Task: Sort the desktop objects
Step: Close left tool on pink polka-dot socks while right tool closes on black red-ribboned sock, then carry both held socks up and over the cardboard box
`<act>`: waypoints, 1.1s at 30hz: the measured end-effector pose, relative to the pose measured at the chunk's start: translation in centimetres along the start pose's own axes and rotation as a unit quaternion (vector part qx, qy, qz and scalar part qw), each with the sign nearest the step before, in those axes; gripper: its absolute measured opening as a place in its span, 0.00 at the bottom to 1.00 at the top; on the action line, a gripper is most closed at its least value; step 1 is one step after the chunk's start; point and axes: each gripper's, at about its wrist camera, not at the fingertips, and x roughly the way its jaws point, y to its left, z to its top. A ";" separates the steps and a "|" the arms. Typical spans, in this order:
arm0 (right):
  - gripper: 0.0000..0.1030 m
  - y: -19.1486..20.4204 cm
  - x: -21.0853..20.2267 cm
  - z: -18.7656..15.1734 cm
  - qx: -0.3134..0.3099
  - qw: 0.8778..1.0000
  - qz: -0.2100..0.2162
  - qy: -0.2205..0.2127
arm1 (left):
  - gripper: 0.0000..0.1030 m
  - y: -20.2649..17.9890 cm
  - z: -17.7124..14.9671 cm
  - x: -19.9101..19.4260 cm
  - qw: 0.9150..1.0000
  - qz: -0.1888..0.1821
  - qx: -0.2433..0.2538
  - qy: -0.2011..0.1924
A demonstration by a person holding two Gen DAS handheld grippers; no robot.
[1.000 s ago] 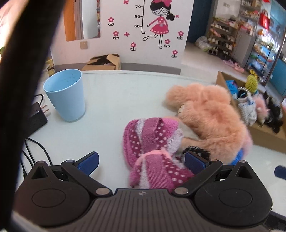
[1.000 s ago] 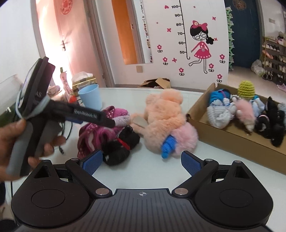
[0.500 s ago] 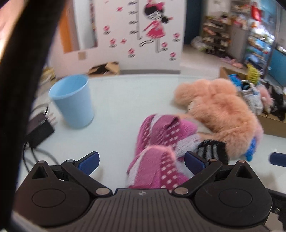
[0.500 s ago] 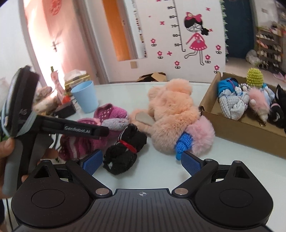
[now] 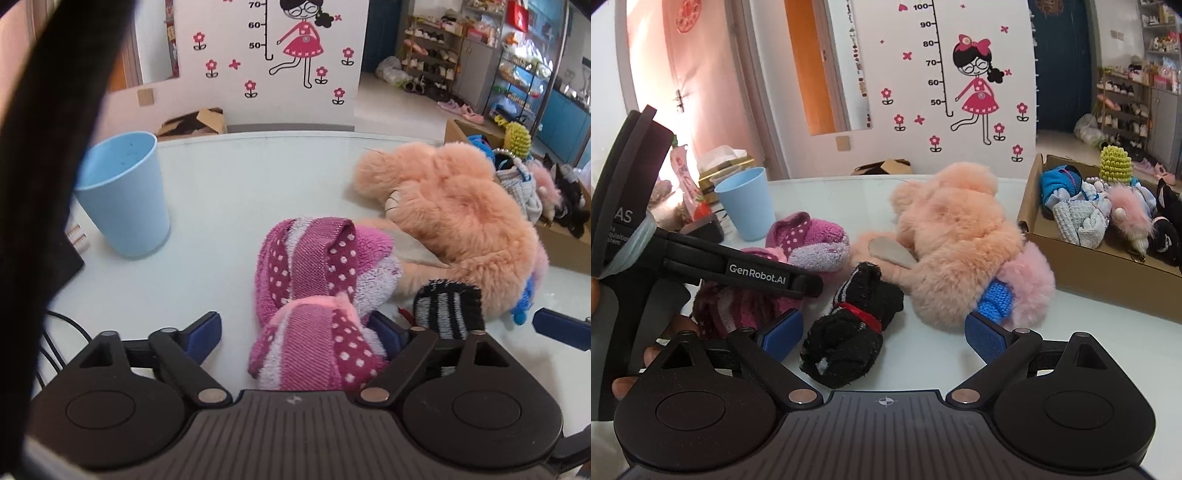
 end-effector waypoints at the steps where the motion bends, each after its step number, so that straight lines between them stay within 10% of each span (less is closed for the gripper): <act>1: 0.94 0.3 0.0 -0.1 0.000 1.000 -0.006 -0.005 | 0.85 0.0 -0.1 -0.1 1.000 0.002 0.002 -0.001; 9: 0.91 1.9 1.3 -1.1 -0.003 1.000 -0.011 -0.003 | 0.82 0.4 -0.1 0.3 1.000 -0.005 -0.001 0.005; 14: 0.62 1.3 3.0 -0.5 0.023 0.999 0.004 0.025 | 0.76 0.1 0.0 0.7 1.000 -0.004 0.013 0.009; 33: 0.49 0.4 0.8 -1.6 0.016 1.000 0.006 -0.001 | 0.47 -1.6 -0.5 0.0 0.999 0.027 0.022 -0.017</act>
